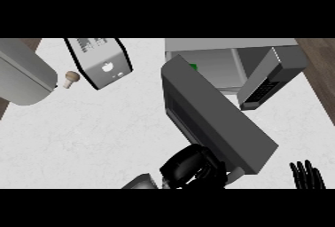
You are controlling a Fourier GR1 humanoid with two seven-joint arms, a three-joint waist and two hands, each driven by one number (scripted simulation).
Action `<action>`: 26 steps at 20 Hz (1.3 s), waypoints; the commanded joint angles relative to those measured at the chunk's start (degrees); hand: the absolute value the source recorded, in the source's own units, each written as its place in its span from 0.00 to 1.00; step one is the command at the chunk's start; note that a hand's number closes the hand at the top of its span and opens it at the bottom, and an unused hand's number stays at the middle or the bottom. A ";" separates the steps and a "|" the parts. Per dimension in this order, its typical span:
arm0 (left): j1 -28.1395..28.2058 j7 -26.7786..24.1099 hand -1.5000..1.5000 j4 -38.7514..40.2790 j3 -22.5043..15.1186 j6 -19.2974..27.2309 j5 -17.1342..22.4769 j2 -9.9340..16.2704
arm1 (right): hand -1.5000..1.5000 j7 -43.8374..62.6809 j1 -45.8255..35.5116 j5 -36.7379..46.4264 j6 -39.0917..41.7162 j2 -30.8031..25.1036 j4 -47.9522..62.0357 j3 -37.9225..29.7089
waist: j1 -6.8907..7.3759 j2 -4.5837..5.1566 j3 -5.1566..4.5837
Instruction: Pick up the milk, place it into the microwave and close the microwave
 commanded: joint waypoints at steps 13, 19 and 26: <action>-14.87 -8.05 0.00 12.66 -3.26 19.93 22.40 0.02 | 0.00 4.95 1.92 -5.53 5.07 -4.70 -17.77 5.18 | -8.08 1.89 -0.22; -19.62 -11.16 1.00 17.24 1.07 26.81 26.68 0.03 | 0.00 7.41 3.54 -8.21 6.47 -6.67 -21.60 6.16 | -9.96 2.26 -0.20; -24.49 -14.65 1.00 21.53 4.37 26.81 33.32 0.01 | 0.00 10.31 4.20 -10.40 8.01 -8.65 -25.47 8.06 | -13.29 3.57 -0.24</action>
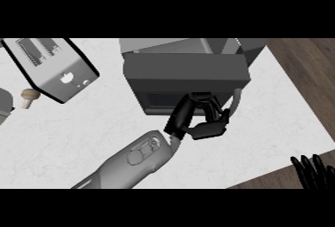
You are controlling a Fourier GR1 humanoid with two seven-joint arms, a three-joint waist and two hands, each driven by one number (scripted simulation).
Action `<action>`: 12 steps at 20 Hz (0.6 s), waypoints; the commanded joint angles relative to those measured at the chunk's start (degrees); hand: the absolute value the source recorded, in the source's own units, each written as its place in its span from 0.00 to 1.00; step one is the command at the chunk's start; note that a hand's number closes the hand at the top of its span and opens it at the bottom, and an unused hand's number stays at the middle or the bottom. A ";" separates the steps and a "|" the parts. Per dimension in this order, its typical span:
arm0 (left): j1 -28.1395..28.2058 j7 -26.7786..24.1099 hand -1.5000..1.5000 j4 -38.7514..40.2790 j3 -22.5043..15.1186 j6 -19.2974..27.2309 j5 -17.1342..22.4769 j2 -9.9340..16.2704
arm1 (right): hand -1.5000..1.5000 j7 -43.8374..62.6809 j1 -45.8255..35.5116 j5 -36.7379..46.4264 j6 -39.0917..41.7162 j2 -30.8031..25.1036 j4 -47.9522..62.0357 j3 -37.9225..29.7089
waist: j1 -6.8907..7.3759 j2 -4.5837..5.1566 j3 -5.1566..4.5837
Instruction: Pick up the milk, place it into the microwave and close the microwave
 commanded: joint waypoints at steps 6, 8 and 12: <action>-7.24 -4.54 1.00 6.57 4.21 0.15 7.21 0.00 | 0.00 2.28 0.62 -3.35 2.16 -1.90 -4.59 0.86 | -3.07 1.01 0.05; -8.81 -5.32 1.00 7.89 4.76 0.04 8.18 0.00 | 0.00 2.50 0.99 -3.97 2.60 -2.46 -5.09 0.72 | -3.92 1.10 0.12; -11.71 -6.40 1.00 11.67 6.36 -0.42 9.70 0.00 | 0.00 2.97 1.36 -5.20 3.15 -3.61 -6.43 0.02 | -4.84 1.53 0.19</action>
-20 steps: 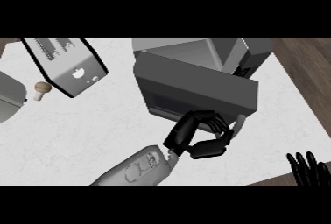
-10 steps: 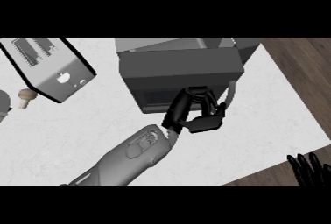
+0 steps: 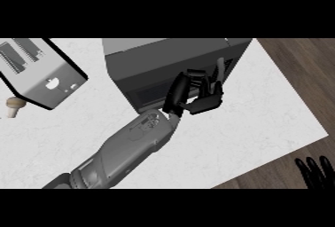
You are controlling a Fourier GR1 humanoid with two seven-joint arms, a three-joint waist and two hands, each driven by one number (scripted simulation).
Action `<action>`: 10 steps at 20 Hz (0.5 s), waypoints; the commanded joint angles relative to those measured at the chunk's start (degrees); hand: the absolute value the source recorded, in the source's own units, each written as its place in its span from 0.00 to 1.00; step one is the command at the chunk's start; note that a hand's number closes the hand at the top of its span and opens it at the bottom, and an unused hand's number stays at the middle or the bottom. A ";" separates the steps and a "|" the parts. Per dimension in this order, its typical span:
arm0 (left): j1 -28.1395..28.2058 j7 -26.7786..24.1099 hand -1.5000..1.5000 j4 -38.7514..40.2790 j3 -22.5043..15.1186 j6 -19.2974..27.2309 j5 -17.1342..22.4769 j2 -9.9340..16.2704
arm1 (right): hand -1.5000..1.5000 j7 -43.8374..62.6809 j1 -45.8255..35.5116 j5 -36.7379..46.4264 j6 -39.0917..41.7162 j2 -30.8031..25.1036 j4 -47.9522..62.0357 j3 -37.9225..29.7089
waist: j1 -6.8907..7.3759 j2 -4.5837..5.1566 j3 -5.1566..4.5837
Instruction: Pick up the milk, place it into the microwave and close the microwave
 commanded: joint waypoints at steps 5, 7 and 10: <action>-3.46 -3.54 1.00 4.30 1.57 0.36 3.50 0.00 | 0.00 0.76 0.80 -2.51 2.21 -1.80 -3.20 0.00 | -2.26 0.54 0.07; -2.98 -4.58 1.00 4.36 1.11 -0.05 4.37 0.00 | 0.00 0.88 1.05 -3.41 2.78 -2.25 -3.31 -0.25 | -2.24 0.51 0.14; -3.56 -5.11 1.00 5.31 1.29 0.03 5.23 0.00 | 0.00 1.58 0.75 -4.54 2.89 -2.82 -4.92 -0.42 | -2.19 0.66 0.11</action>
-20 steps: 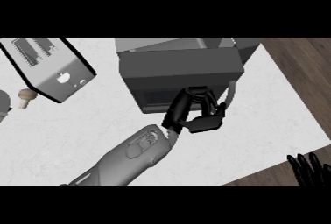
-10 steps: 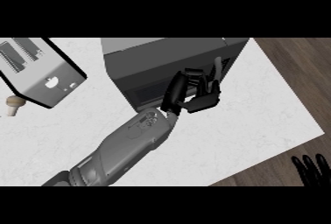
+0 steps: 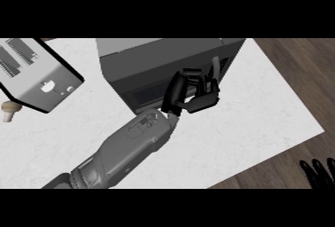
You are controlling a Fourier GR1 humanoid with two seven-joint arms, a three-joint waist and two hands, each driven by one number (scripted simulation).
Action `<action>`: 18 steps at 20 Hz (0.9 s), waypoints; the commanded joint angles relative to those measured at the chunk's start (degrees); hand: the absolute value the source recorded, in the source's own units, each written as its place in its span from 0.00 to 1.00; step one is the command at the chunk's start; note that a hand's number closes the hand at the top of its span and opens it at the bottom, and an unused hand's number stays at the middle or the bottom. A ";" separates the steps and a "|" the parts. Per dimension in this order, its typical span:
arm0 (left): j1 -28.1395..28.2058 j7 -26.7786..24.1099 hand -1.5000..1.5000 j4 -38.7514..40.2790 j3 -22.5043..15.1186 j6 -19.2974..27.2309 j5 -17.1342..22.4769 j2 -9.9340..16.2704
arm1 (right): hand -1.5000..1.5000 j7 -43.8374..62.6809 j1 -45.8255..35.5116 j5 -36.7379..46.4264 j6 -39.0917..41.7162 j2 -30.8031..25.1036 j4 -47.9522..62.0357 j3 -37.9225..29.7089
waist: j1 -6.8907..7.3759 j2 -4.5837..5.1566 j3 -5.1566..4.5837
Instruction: Pick up the milk, place it into the microwave and close the microwave
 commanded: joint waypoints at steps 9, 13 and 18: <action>-4.07 -3.14 1.00 5.02 1.03 -0.57 3.66 -0.10 | 0.00 0.36 0.07 -2.30 1.95 -2.50 -3.66 -1.45 | -1.92 0.95 0.15; -4.55 -4.19 1.00 5.63 1.14 -0.15 4.46 -0.11 | 0.00 0.96 1.51 -4.85 2.76 -2.44 -4.43 -0.68 | -2.19 0.99 0.20; -5.07 -4.66 1.00 6.50 0.32 -0.07 5.35 -0.11 | 0.00 1.93 2.26 -6.22 3.16 -3.02 -5.79 -0.28 | -2.31 1.04 0.22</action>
